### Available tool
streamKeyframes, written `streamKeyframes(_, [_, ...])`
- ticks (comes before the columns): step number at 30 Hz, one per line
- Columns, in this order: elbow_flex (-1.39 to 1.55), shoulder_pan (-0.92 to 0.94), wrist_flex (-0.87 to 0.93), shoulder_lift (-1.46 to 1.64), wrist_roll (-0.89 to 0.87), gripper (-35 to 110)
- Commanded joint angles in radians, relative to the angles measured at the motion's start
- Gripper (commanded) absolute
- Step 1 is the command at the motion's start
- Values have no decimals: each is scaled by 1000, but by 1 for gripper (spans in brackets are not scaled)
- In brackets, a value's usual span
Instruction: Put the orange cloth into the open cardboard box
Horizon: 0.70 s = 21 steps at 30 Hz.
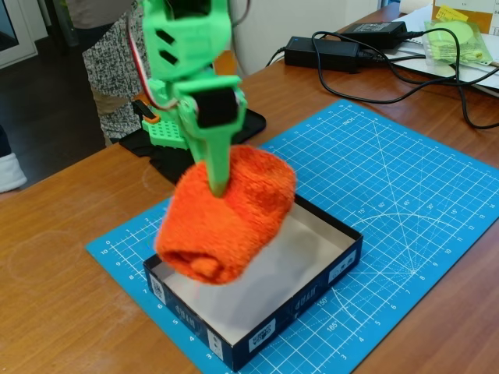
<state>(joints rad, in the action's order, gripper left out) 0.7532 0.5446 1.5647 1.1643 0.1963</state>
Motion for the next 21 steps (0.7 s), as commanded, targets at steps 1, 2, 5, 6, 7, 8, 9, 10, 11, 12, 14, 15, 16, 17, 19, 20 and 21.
streamKeyframes(1, [2, -23, -18, -55, -5, 0])
streamKeyframes(2, [0, -34, -31, -83, -8, 0])
streamKeyframes(5, [-43, -52, -40, -170, -25, 0])
streamKeyframes(6, [-69, -57, -32, -202, -25, 0])
streamKeyframes(7, [-106, -57, -21, -238, -25, 0])
streamKeyframes(8, [-158, -55, -2, -281, -26, 0])
streamKeyframes(9, [-233, -52, 29, -334, -26, 0])
streamKeyframes(10, [-348, -49, 78, -407, -26, 0])
streamKeyframes(11, [-408, -44, 87, -449, -26, 0])
streamKeyframes(12, [-449, -38, 91, -482, -26, 0])
streamKeyframes(14, [-495, -29, 91, -523, -28, 0])
streamKeyframes(15, [-512, -26, 91, -538, -31, 0])
streamKeyframes(16, [-517, -25, 91, -545, -32, 1])
streamKeyframes(17, [-517, -25, 91, -545, -28, 7])
streamKeyframes(19, [-495, -25, 91, -523, -23, 24])
streamKeyframes(20, [-471, -26, 91, -502, -23, 32])
streamKeyframes(21, [-436, -29, 91, -471, -25, 34])
